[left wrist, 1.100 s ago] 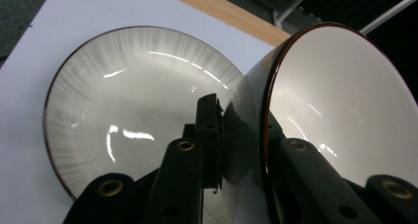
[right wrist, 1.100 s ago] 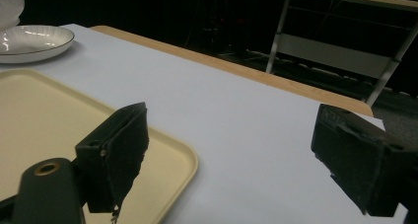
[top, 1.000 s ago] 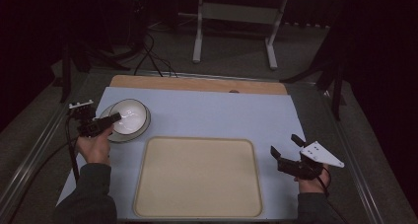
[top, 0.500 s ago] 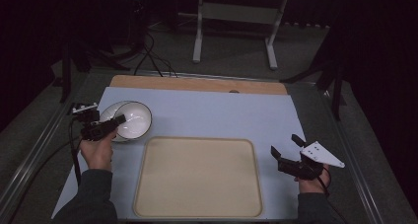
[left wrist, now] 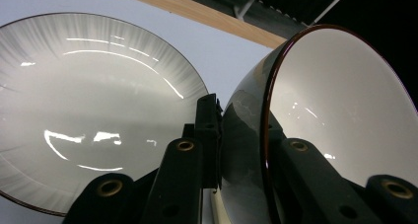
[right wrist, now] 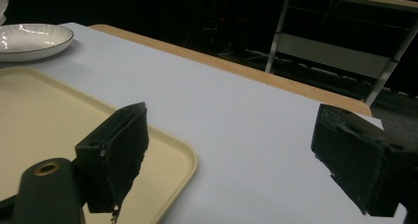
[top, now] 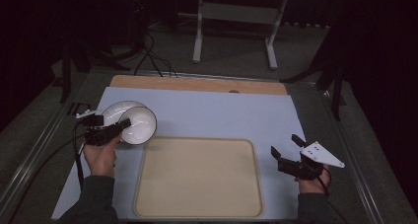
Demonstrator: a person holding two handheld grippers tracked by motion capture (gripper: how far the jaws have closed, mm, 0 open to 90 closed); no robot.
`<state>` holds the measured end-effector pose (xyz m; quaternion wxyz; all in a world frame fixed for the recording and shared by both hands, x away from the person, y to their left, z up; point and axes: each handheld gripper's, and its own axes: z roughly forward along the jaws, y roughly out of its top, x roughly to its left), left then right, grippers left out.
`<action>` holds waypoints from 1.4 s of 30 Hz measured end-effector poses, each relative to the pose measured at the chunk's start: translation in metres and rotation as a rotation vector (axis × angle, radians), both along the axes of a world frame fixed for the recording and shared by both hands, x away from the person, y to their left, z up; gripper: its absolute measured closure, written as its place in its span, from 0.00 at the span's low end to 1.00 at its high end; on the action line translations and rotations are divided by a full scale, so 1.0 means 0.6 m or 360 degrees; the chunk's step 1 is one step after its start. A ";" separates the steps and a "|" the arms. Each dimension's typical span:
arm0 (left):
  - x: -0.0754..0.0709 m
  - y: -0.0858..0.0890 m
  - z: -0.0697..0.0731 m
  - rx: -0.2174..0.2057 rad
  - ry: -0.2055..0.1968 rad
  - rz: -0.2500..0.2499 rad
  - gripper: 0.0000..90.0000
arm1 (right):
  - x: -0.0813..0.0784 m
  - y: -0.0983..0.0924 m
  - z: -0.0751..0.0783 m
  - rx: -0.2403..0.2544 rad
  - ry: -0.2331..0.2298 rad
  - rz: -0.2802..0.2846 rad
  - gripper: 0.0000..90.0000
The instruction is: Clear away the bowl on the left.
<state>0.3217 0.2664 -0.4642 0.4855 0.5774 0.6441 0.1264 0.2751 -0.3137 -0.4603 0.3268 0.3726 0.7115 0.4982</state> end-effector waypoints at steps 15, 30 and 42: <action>-0.004 -0.019 0.007 -0.0032 -0.0008 -0.0064 0.88 | 0.000 0.000 0.000 -0.0010 -0.0001 -0.0002 0.16; -0.013 -0.042 0.020 -0.0050 -0.0046 -0.0145 0.88 | 0.001 0.001 0.000 -0.0014 -0.0003 0.0009 0.16; -0.012 -0.063 0.023 -0.0028 -0.0052 -0.0215 0.87 | 0.001 0.000 0.000 -0.0008 -0.0003 0.0007 0.16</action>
